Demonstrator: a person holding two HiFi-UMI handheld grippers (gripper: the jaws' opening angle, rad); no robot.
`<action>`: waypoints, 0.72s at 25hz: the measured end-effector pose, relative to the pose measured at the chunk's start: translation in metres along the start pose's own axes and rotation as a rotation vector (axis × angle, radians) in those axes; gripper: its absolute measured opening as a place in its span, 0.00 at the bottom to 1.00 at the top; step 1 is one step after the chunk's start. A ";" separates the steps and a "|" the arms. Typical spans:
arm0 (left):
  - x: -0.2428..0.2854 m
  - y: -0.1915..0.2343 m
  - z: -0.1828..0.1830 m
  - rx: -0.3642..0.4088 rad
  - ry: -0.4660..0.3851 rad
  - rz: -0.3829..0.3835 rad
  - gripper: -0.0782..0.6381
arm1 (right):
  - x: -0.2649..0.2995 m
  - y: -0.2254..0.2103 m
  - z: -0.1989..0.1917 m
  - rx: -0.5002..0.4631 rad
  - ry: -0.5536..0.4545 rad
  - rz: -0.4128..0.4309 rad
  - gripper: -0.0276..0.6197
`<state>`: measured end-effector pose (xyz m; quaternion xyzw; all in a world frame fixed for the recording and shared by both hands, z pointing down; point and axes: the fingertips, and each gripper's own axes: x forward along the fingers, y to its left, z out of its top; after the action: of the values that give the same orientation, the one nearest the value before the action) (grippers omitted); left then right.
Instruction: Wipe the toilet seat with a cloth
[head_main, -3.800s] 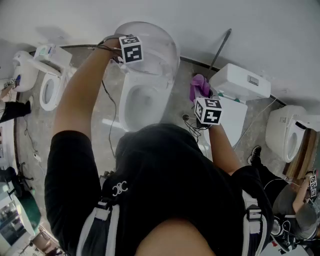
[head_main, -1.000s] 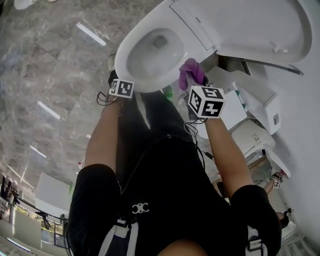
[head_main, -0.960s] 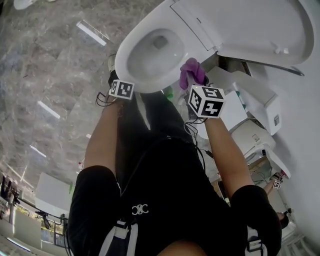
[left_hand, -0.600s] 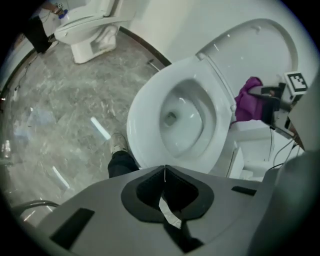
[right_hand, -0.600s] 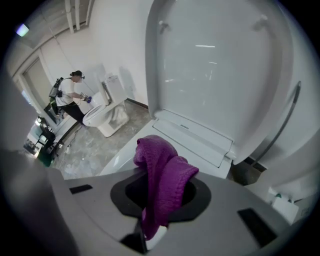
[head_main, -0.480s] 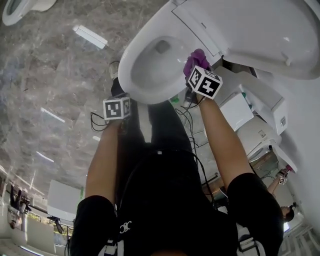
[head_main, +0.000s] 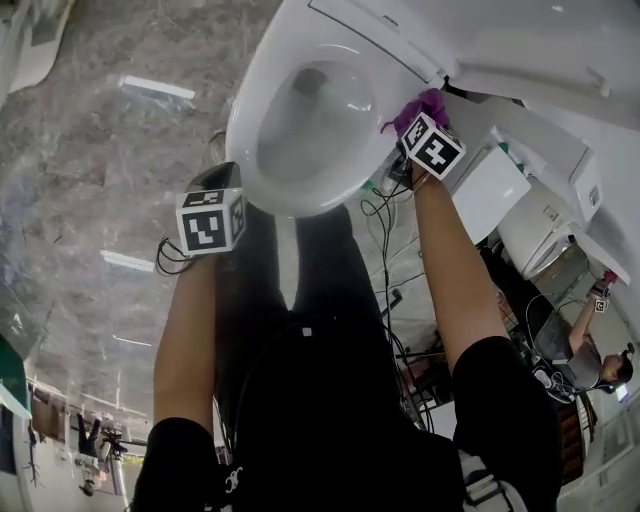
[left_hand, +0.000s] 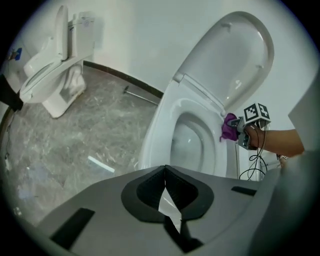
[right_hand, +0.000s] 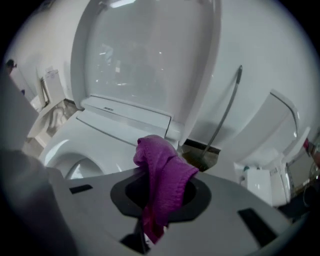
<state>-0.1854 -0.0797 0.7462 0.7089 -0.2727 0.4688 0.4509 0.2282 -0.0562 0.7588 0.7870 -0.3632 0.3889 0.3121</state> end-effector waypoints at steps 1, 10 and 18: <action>0.001 -0.002 0.005 0.008 -0.001 -0.017 0.12 | 0.006 -0.005 0.007 -0.055 -0.020 -0.002 0.13; 0.005 -0.008 0.005 0.044 -0.003 -0.109 0.12 | 0.047 -0.011 0.036 -0.400 -0.040 0.016 0.13; 0.021 -0.006 -0.014 0.043 0.031 -0.114 0.12 | 0.036 0.019 0.012 -0.187 -0.052 0.106 0.13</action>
<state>-0.1779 -0.0637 0.7657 0.7254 -0.2146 0.4591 0.4658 0.2328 -0.0871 0.7869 0.7440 -0.4471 0.3488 0.3534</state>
